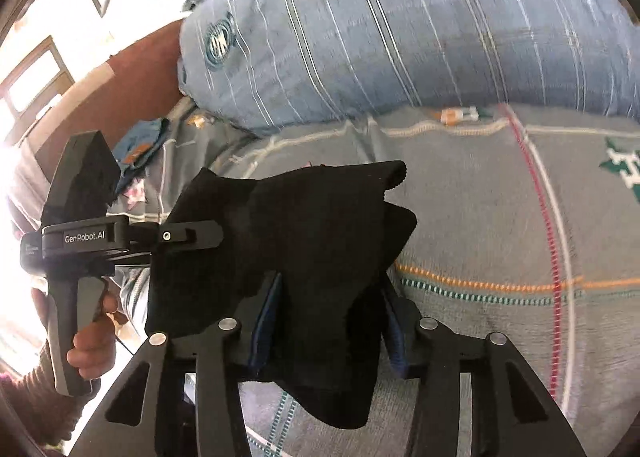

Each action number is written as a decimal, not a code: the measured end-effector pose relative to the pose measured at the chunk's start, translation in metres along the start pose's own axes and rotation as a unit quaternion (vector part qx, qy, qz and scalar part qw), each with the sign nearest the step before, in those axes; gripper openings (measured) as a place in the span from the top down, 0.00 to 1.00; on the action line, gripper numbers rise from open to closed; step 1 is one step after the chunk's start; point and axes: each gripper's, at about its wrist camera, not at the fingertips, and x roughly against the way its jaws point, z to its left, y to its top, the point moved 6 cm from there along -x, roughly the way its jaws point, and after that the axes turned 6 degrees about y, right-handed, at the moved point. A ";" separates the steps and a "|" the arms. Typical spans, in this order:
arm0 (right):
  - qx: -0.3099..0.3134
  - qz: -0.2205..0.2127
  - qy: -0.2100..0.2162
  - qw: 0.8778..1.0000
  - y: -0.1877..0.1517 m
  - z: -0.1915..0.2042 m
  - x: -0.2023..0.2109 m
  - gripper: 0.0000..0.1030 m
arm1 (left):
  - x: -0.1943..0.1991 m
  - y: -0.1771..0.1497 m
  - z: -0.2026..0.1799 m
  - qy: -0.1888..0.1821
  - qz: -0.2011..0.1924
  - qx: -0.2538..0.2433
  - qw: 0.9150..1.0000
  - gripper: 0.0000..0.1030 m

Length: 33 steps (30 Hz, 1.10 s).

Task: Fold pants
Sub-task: 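Lay the folded pants on the sheet and open both grippers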

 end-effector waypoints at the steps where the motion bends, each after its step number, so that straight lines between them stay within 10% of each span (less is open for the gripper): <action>1: -0.002 -0.005 0.002 1.000 0.004 -0.001 0.002 0.54 | 0.001 0.004 -0.005 0.000 -0.004 -0.005 1.000 0.38; 14: -0.022 -0.039 -0.059 0.997 0.100 -0.070 -0.011 0.54 | -0.069 0.105 -0.045 0.042 0.000 -0.028 0.999 0.38; 19: -0.039 0.000 -0.088 0.995 0.098 -0.111 -0.054 0.52 | -0.122 0.115 -0.026 0.118 0.020 -0.042 0.992 0.37; 22: -0.071 -0.003 -0.083 0.994 0.089 -0.134 -0.065 0.38 | -0.134 0.114 -0.015 0.119 0.003 -0.029 0.993 0.19; 33: -0.089 0.006 -0.143 0.986 0.091 -0.123 -0.027 0.15 | -0.101 0.105 -0.029 0.129 -0.024 -0.032 0.991 0.18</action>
